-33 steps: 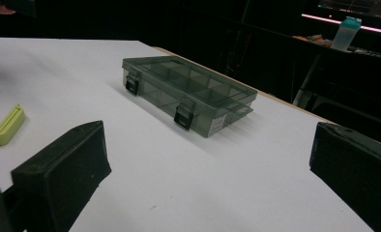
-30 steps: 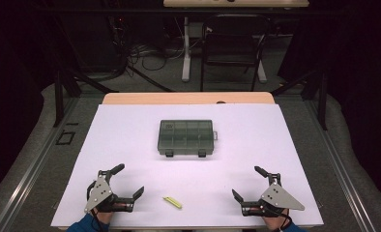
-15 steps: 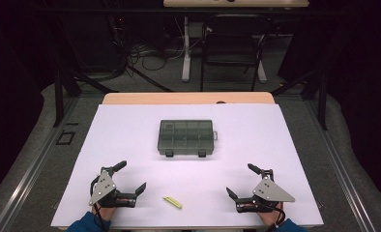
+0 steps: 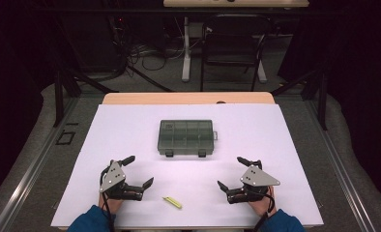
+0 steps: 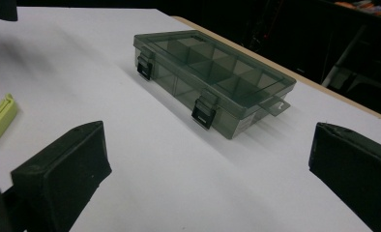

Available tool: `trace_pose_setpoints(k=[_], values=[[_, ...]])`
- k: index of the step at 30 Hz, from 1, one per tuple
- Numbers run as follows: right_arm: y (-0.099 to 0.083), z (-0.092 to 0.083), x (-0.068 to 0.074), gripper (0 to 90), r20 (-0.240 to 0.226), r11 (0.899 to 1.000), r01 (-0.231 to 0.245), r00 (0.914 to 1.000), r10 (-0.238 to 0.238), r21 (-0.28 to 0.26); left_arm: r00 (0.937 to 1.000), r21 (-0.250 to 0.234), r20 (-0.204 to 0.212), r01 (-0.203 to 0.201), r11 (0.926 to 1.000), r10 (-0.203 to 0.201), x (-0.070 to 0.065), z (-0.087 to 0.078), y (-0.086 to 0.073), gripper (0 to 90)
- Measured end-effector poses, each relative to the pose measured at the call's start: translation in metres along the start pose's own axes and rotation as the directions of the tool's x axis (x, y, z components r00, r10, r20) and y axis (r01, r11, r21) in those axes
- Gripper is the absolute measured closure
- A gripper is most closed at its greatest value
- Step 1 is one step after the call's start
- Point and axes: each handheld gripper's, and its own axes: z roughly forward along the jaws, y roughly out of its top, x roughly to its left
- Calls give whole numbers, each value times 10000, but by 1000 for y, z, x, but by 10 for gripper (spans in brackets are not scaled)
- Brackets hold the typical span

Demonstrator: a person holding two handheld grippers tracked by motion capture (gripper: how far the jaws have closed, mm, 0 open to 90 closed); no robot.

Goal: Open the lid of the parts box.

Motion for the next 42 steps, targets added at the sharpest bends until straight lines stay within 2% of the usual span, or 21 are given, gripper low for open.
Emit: trace_pose_setpoints(k=[1, 7, 12, 23, 27, 30, 33, 35, 42], values=[[1, 2, -1, 0, 8, 10000, -24, 10000, 24, 27, 9999, -16, 119, 118, 9999, -117, 1, 2, 2, 0], [7, 17, -13, 0, -133, 9993, -243, 9996, 247, 299, 9995, 141, 299, 99, 9999, -103, 8, 18, 14, 1], [9, 30, -23, 0, -299, 9970, -510, 9982, 528, 577, 9987, 377, 507, -76, 9993, 57, 11, 31, 21, 2], [16, 52, -39, 0, -566, 9923, -785, 9948, 842, 957, 9962, 967, 863, -217, 9951, 133, 21, 55, 28, 1], [20, 61, -46, 0, -931, 9880, -962, 9898, 1078, 1211, 9955, 1128, 939, -251, 9933, 145, 24, 62, 28, 1], [20, 65, -48, 0, -1028, 9875, -991, 9884, 1119, 1225, 9948, 1219, 1017, -152, 9924, 27, 28, 66, 28, 1], [19, 73, -48, 0, -1190, 9854, -664, 9892, 856, 1568, 9947, 1317, 1028, -92, 9912, -44, 31, 71, 29, 0], [20, 75, -49, 0, -1138, 9848, -442, 9914, 639, 1682, 9948, 1371, 1018, -35, 9906, -105, 33, 74, 30, 0], [21, 83, -57, 0, -1211, 9828, -659, 9888, 876, 1727, 9927, 1563, 1158, 151, 9876, -336, 42, 84, 31, 0]])
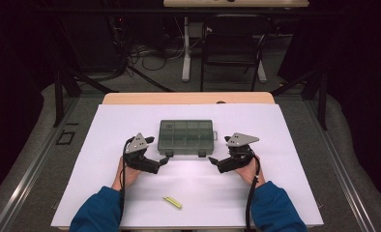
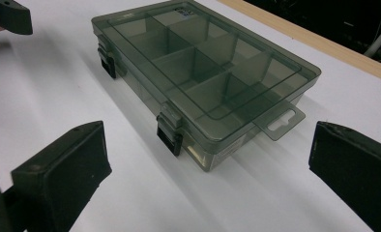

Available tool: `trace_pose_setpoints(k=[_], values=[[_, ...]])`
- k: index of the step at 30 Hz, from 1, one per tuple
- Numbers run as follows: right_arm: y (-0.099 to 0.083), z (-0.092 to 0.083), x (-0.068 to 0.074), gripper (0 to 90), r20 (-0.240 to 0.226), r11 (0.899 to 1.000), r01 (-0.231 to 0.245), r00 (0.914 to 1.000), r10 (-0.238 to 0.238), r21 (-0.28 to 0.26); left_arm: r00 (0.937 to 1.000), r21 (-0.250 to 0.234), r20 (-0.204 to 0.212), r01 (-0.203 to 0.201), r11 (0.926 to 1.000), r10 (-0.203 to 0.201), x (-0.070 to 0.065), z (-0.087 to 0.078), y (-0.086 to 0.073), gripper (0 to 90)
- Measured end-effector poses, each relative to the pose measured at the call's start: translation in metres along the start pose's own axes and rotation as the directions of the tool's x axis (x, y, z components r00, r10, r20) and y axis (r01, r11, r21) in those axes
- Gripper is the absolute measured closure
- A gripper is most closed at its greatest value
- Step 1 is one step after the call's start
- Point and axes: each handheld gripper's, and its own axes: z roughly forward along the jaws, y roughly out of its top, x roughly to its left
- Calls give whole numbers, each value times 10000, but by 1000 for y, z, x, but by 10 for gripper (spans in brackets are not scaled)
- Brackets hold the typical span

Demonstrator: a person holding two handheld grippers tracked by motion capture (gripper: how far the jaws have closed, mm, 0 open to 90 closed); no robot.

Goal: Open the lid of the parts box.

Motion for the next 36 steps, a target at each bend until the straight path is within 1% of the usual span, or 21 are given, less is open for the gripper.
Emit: trace_pose_setpoints(k=[1, 2, 3, 6, 7, 9, 13, 16, 17, 18, 21, 24, 25, 26, 29, 32, 33, 34, 35, 36], values=[[0, 3, -1, 0, -89, 9999, 4, 10000, -3, 123, 10000, 8, -3, 33, 10000, -33, 1, 1, 1, 0], [0, 3, -1, 0, -89, 9999, 4, 10000, -3, 123, 10000, 5, 33, 92, 10000, -92, 3, 2, 1, 0], [1, 5, -1, 0, -151, 9998, -38, 9999, 41, 182, 10000, 48, -2, 56, 10000, -56, 4, 3, 1, 0], [3, 7, -3, 0, -245, 9996, -84, 9997, 91, 267, 9999, 174, 73, 122, 9998, -123, 8, 6, 1, 0], [3, 8, -3, 1, -219, 9996, -114, 9997, 120, 268, 9998, 203, 108, 146, 9997, -149, 9, 7, 2, 1], [3, 10, -6, 3, -316, 9991, -259, 9991, 270, 347, 9997, 247, 169, 160, 9996, -164, 11, 9, 2, 2], [4, 16, -8, 21, -414, 9977, -336, 9985, 360, 581, 9997, 396, 221, 103, 9992, -112, 14, 14, 3, 14], [4, 20, -9, 46, -327, 9970, -405, 9986, 427, 661, 9995, 498, 294, 114, 9987, -128, 16, 17, 2, 31], [3, 20, -9, 52, -341, 9960, -436, 9983, 463, 783, 9993, 539, 332, 123, 9985, -141, 16, 17, 1, 35], [3, 21, -9, 69, -318, 9957, -459, 9983, 486, 804, 9993, 571, 357, 117, 9983, -138, 16, 18, 1, 39], [0, 21, -11, 139, -374, 9944, -609, 9972, 644, 860, 9993, 666, 362, 75, 9978, -99, 15, 19, 1, 97], [-1, 22, -11, 160, -438, 9936, -703, 9963, 744, 885, 9992, 786, 390, 87, 9969, -118, 15, 19, 1, 111], [-1, 23, -11, 205, -433, 9935, -690, 9964, 732, 908, 9991, 762, 399, 101, 9970, -131, 15, 19, 1, 128], [-1, 23, -11, 205, -433, 9935, -690, 9964, 732, 908, 9990, 743, 414, 143, 9971, -174, 16, 18, 0, 128], [-1, 25, -10, 269, -327, 9918, -686, 9968, 725, 1074, 9990, 824, 423, 114, 9965, -149, 17, 17, 0, 156], [-2, 26, -11, 325, -186, 9905, -772, 9966, 799, 1140, 9993, 897, 336, 134, 9959, -165, 19, 16, -1, 174], [-2, 25, -11, 336, -263, 9902, -764, 9964, 800, 1171, 9993, 902, 304, 197, 9957, -225, 19, 15, -2, 178], [-3, 26, -11, 354, -236, 9917, -790, 9964, 818, 1019, 9994, 938, 282, 197, 9954, -224, 19, 15, -2, 188], [-3, 26, -11, 373, -199, 9916, -819, 9962, 842, 1000, 9994, 963, 255, 191, 9952, -216, 20, 15, -2, 198], [-2, 26, -11, 386, -265, 9906, -761, 9965, 795, 1134, 9994, 993, 229, 231, 9948, -255, 21, 15, -3, 211]])
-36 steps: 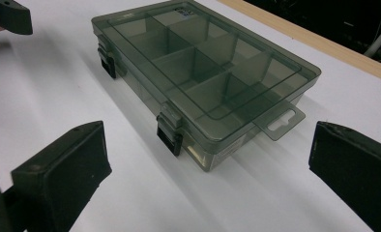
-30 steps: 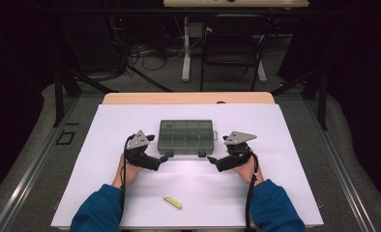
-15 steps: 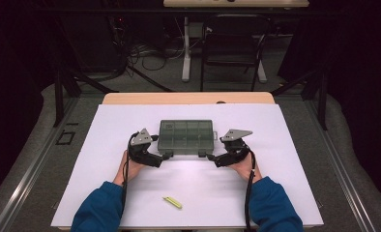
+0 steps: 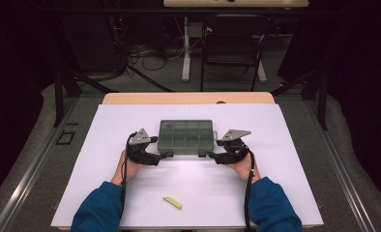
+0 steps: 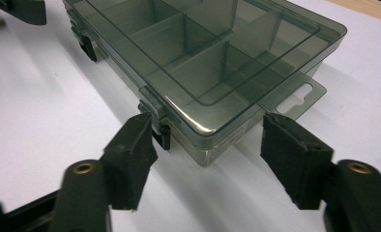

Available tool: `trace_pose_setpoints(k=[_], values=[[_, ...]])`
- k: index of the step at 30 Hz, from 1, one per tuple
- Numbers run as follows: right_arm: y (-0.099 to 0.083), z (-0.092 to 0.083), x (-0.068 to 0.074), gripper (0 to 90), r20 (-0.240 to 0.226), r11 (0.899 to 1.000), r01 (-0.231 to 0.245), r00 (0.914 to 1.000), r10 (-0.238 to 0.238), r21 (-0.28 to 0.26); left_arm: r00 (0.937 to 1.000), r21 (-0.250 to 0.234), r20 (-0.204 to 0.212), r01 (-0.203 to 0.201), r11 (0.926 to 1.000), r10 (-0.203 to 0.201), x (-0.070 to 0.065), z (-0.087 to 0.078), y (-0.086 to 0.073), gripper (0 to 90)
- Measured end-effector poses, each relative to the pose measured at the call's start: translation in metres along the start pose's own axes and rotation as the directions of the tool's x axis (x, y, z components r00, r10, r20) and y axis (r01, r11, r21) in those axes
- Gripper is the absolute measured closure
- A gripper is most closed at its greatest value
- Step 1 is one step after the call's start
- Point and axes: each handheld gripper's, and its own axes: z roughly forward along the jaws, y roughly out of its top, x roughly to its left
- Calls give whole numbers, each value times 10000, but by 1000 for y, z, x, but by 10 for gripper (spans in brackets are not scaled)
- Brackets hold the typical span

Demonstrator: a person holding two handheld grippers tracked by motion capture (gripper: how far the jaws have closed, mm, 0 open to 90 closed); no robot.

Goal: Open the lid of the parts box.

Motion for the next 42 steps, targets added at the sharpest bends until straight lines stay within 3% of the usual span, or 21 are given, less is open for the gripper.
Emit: trace_pose_setpoints(k=[3, 20, 24, 26, 42], values=[[-1, 1, 1, 419, 39, 10000, 31, 10000, -31, 31, 10000, 128, -37, -43, 9999, 44, 2, -2, -1, 281], [-2, 6, 4, 490, 334, 9999, 85, 9994, -88, 87, 9995, 568, -255, -177, 9982, 192, 6, -2, -5, 412], [-1, 5, 4, 492, 379, 9996, 67, 9993, -78, 291, 9988, 811, -389, -279, 9963, 312, 5, 1, -7, 427], [-2, 7, 4, 492, 397, 9999, 76, 9992, -79, 80, 9979, 898, -470, -410, 9951, 454, 4, 2, -7, 431], [-4, 10, 4, 488, 395, 9997, 50, 9992, -58, 222, 9984, 762, -538, -153, 9970, 194, 2, 3, -9, 439]])
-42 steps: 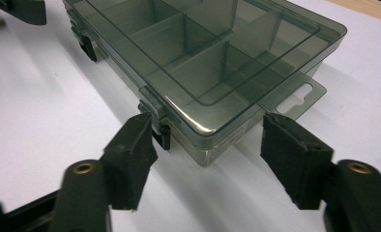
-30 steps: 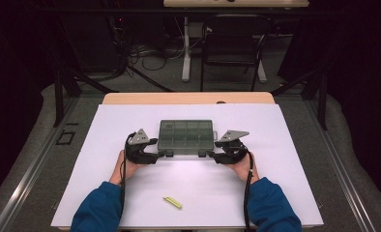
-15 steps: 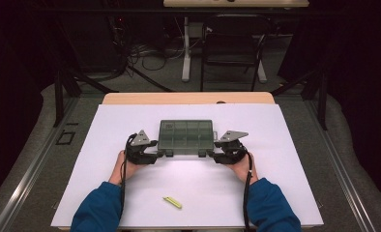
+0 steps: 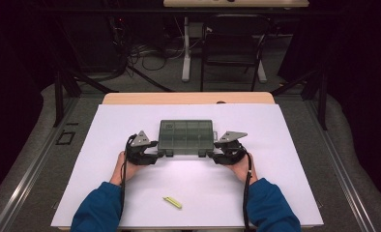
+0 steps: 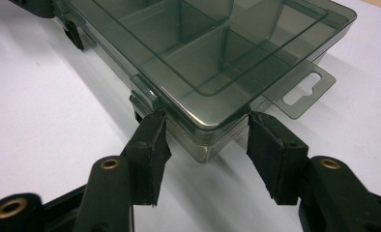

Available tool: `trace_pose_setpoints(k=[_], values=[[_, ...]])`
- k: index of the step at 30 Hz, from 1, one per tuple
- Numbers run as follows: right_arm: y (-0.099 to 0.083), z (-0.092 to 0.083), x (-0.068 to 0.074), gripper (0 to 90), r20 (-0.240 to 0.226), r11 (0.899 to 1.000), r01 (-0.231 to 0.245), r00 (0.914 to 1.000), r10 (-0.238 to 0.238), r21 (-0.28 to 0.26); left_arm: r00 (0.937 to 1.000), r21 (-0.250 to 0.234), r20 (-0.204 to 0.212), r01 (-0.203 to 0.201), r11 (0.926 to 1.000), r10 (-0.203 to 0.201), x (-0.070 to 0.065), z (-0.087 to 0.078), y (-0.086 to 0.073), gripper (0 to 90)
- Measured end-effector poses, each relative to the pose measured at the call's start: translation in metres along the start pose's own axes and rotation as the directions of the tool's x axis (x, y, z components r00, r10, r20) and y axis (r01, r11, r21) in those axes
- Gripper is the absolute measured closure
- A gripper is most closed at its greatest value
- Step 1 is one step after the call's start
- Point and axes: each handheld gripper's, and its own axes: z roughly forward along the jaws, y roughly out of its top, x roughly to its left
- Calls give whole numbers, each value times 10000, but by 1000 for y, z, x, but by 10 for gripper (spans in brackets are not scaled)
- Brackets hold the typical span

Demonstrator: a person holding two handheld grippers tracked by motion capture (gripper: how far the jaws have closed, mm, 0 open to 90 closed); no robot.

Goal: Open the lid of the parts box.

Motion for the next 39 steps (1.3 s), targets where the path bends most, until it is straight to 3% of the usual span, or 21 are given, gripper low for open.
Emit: trace_pose_setpoints(k=[4, 11, 24, 39], values=[[0, 0, 0, 491, -3, 10000, -17, 10000, 17, -38, 9999, -14, 34, 112, 9999, -112, 0, 0, -1, 445], [0, 0, -1, 463, -53, 10000, -63, 10000, 62, -65, 9999, 19, -63, -144, 9999, 144, 0, 0, 0, 437], [0, 0, -1, 467, -24, 10000, -72, 10000, 72, 6, 9995, 149, -251, -188, 9997, 191, -1, 1, 0, 397], [-1, 1, -2, 474, -91, 9999, -152, 9998, 151, -79, 10000, -30, 65, -2, 10000, 2, 1, 1, -3, 445]])
